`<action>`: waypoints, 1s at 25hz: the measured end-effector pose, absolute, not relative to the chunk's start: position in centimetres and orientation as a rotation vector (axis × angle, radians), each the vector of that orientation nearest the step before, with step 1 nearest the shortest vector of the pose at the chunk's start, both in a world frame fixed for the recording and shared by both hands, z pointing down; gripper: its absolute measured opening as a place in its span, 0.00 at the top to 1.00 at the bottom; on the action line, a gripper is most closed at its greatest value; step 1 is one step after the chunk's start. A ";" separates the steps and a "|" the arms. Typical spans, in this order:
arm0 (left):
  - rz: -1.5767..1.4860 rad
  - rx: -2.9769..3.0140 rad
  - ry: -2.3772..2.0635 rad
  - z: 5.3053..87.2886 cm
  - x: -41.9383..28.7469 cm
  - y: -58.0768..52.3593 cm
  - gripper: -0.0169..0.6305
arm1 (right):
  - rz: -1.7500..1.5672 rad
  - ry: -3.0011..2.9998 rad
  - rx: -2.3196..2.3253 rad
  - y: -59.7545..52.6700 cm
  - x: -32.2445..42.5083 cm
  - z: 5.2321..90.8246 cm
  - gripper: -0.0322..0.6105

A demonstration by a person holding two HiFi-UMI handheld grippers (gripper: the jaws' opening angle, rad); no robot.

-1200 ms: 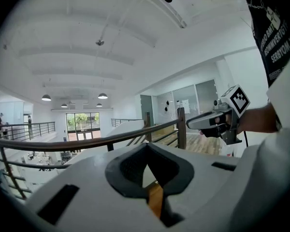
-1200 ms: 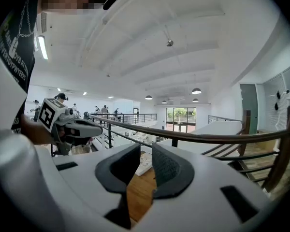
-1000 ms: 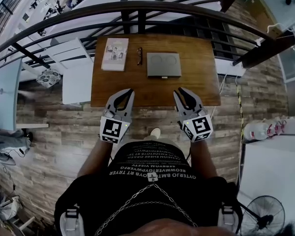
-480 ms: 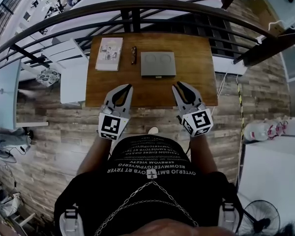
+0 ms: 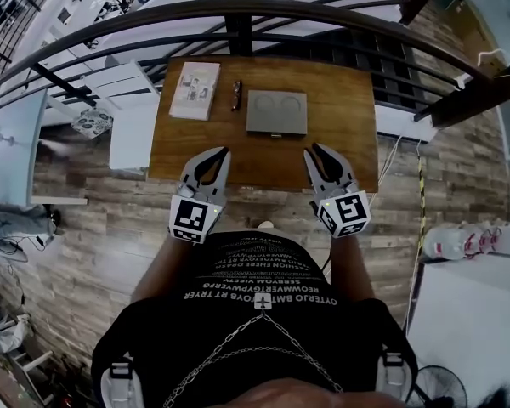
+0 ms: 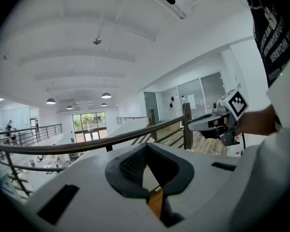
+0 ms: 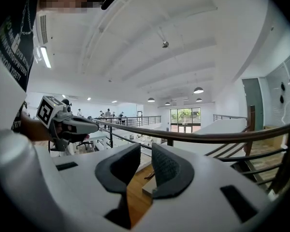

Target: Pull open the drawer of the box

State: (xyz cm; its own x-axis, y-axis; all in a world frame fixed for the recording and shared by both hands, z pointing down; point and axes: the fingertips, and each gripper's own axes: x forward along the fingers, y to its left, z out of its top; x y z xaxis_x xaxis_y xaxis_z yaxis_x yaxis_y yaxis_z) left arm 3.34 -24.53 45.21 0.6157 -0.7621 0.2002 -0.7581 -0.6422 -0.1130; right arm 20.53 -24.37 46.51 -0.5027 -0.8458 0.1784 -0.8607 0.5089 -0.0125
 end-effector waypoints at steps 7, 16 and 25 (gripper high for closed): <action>-0.369 -2.805 1.346 45.3 1.9 -24.8 0.97 | 0.229 -2.517 1.501 -24.4 21.4 50.2 0.85; -0.370 -2.858 1.248 46.0 1.8 -28.4 0.97 | 0.413 -2.474 1.536 -27.2 20.2 54.3 0.85; -0.367 -2.894 1.222 47.3 -0.1 -33.4 0.98 | 0.544 -2.386 1.563 -30.5 19.1 59.1 0.85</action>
State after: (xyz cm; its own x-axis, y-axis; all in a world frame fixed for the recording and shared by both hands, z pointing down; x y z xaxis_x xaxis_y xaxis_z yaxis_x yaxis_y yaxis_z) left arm -0.14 -33.39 47.29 0.6745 -0.7046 0.2204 -0.7096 -0.7011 -0.0698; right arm 19.11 -30.51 59.13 -0.4007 -0.8280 0.3922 -0.9162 0.3595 -0.1770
